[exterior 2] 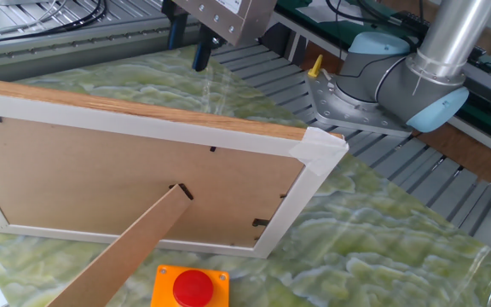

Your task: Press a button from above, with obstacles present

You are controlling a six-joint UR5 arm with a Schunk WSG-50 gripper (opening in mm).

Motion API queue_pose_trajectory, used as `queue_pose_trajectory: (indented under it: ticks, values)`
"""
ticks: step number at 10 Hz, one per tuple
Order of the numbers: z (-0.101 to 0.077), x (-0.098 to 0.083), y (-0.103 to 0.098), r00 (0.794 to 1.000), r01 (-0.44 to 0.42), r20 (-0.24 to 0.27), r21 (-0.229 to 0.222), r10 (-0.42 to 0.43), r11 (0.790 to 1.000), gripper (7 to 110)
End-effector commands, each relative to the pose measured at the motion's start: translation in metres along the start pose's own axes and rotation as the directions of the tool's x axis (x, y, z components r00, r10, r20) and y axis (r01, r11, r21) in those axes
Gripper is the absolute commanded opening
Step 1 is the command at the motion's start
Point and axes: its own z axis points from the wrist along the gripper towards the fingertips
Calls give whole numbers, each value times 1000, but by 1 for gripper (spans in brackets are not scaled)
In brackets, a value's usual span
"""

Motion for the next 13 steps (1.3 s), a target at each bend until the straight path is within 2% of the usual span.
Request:
queue_pose_trajectory:
  ticks: [1,5,7,9,11,13]
  values:
    - [-3,1,5,1000,-5,0,-23,5,1000,7]
    - [-21,5,13,1000,-3,9,-50,3,999,7]
    - [-29,6,21,1000,-1,19,-85,2,996,7]
    - [-34,7,26,1000,4,24,-100,-2,995,7]
    - [-41,13,27,1000,-1,15,-101,2,995,7]
    - [-42,13,25,1000,-2,13,-95,3,995,7]
